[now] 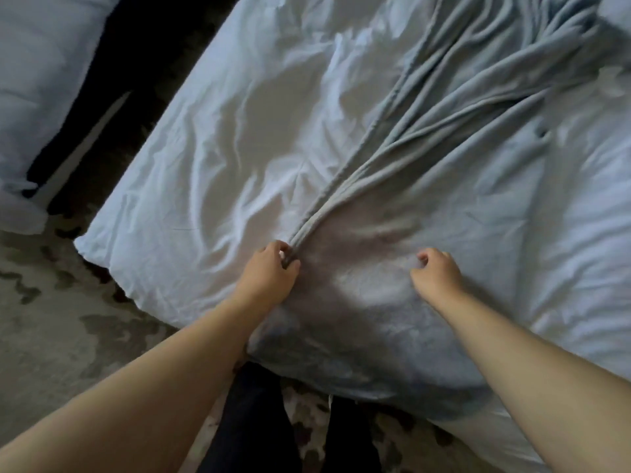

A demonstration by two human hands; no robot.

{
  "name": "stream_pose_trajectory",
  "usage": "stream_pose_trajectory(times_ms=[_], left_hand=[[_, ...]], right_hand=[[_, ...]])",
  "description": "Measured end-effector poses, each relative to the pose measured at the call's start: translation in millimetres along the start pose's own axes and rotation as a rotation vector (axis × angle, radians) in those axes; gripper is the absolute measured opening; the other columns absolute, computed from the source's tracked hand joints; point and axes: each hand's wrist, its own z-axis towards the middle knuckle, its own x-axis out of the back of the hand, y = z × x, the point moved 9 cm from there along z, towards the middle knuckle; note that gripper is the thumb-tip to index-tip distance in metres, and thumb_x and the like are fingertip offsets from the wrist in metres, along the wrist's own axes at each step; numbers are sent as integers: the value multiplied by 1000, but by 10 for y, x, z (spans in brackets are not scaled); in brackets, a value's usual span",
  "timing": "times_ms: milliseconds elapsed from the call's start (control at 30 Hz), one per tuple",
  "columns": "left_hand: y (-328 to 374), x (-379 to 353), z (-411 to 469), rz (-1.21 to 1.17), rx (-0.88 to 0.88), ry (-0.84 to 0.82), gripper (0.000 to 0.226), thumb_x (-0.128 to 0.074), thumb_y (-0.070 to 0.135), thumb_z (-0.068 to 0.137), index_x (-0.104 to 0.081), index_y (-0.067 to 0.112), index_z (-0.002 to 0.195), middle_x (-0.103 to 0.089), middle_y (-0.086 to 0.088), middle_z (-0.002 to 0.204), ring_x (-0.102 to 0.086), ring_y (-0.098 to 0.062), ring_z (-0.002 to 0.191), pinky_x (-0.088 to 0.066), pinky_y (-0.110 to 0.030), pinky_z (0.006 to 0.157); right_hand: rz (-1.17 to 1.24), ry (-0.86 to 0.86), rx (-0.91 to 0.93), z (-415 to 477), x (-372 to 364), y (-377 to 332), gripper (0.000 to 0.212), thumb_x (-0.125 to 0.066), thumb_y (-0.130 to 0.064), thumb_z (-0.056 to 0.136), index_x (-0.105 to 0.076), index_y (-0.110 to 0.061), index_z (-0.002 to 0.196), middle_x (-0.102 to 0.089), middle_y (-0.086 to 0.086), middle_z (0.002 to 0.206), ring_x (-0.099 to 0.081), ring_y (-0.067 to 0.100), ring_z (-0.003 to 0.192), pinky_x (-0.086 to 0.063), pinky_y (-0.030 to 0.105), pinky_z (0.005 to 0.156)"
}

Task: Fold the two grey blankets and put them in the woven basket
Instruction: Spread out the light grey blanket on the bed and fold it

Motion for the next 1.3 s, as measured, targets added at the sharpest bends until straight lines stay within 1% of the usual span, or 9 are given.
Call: stream_pose_trajectory(times_ms=[200, 300, 400, 633, 800, 933, 1033, 1133, 1300], left_hand=[[629, -24, 435, 194, -216, 17, 33, -58, 42, 89, -59, 20, 114, -53, -5, 101, -52, -24, 84, -34, -26, 73], [779, -103, 638, 290, -172, 21, 30, -56, 42, 88, -61, 16, 102, -55, -7, 95, -54, -27, 83, -38, -29, 70], [838, -85, 721, 217, -26, 75, 20, -52, 33, 89, -63, 15, 90, -60, -8, 88, -57, -28, 82, -40, -28, 69], [811, 116, 305, -455, 246, -13, 21, -57, 31, 89, -64, 12, 86, -59, -6, 75, -50, -18, 59, -40, -27, 60], [911, 215, -181, -469, 294, -590, 36, -66, 42, 85, -69, 11, 101, -74, -10, 98, -71, -23, 88, -57, -31, 69], [1300, 597, -259, -624, 131, -464, 17, -62, 26, 88, -63, 11, 81, -63, -6, 72, -58, -16, 64, -44, -25, 62], [1654, 680, -416, -730, 124, -525, 25, -60, 27, 87, -70, 8, 76, -69, -6, 66, -65, -16, 58, -51, -23, 58], [1931, 670, -580, -597, 103, -624, 37, -66, 42, 84, -75, 9, 97, -74, -11, 99, -71, -20, 89, -57, -30, 74], [2525, 1016, -508, -753, -73, -447, 27, -58, 33, 87, -72, 14, 101, -68, -6, 92, -63, -16, 80, -52, -26, 67]], right_hand=[[126, 240, -414, -304, 49, 1449, 36, -57, -14, 86, -61, -3, 120, -56, 25, 126, -46, 39, 122, -38, 40, 101], [340, 455, -636, -571, 109, 1924, 45, -59, -22, 88, -55, 3, 124, -50, 30, 129, -44, 44, 122, -38, 45, 100], [690, 348, -733, -672, -73, 2202, 45, -63, -34, 89, -58, -1, 117, -59, 25, 117, -54, 40, 116, -44, 40, 91], [1459, -230, -605, -1081, 48, 1822, 28, -57, -28, 92, -68, -8, 109, -72, 13, 99, -66, 28, 89, -52, 37, 80], [1569, -297, -491, -1516, 474, 1613, 25, -55, -19, 90, -74, -4, 90, -73, 19, 86, -71, 30, 67, -59, 38, 56], [1718, -188, -384, -1547, 825, 1480, 7, -67, -8, 68, -68, -2, 64, -65, 11, 55, -64, 21, 45, -52, 23, 43], [1728, -266, -377, -1416, 1031, 1406, 32, -53, -16, 75, -73, 5, 87, -72, 22, 87, -72, 32, 76, -59, 35, 64], [1596, -394, -332, -1301, 1200, 1329, 45, -50, -40, 91, -76, -3, 99, -71, 20, 104, -69, 32, 95, -54, 40, 85], [1788, -222, -148, -942, 2129, 1292, 20, -60, -14, 70, -70, 0, 82, -72, 15, 70, -72, 25, 63, -59, 32, 54]])
